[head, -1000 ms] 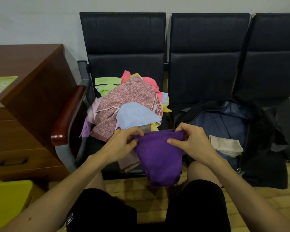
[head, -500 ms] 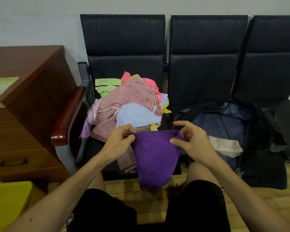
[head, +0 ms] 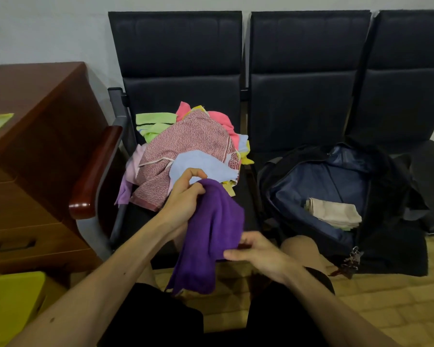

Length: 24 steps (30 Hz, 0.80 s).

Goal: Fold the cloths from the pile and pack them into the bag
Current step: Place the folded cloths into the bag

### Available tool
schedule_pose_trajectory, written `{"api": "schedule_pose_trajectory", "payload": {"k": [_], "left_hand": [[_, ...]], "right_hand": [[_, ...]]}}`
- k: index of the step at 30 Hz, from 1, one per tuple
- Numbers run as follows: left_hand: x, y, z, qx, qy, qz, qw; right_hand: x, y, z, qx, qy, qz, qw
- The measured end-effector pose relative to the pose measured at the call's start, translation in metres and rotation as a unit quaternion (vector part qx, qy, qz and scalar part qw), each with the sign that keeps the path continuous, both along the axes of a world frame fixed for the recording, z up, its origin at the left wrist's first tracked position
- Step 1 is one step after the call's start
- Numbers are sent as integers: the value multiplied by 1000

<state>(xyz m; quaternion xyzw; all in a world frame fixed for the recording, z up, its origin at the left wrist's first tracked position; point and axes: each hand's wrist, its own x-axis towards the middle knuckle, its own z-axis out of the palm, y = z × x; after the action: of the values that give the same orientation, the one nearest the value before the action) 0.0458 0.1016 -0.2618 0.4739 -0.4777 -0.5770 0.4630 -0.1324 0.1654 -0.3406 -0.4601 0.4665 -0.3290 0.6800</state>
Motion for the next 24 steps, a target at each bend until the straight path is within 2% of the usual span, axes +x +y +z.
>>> {"api": "schedule_pose_trajectory", "payload": {"k": [2, 4, 7, 9, 11, 13, 15, 18, 24], "left_hand": [[6, -6, 2, 2, -2, 26, 1000], [18, -13, 2, 5, -23, 56, 998], [36, -22, -10, 17, -88, 83, 993], [42, -23, -22, 37, -120, 90, 988], [41, -23, -31, 65, -106, 107, 986], [37, -22, -38, 105, -49, 108, 987], [32, -17, -45, 168, 50, 65, 982], [29, -5, -56, 258, 188, 21, 947], [14, 23, -77, 300, 276, -94, 908]], "right_hand": [[7, 2, -5, 28, -34, -21, 999], [8, -2, -1, 73, -118, -58, 989], [4, -7, 18, 93, -202, -55, 974], [4, -8, 33, 99, -229, -46, 967], [7, -9, 46, 97, -232, -51, 967], [7, -12, 54, 99, -212, -79, 969], [6, -16, 61, 106, -200, -121, 966], [2, -22, 69, 102, -220, -173, 954], [-3, -25, 69, 120, -250, -198, 940]]}}
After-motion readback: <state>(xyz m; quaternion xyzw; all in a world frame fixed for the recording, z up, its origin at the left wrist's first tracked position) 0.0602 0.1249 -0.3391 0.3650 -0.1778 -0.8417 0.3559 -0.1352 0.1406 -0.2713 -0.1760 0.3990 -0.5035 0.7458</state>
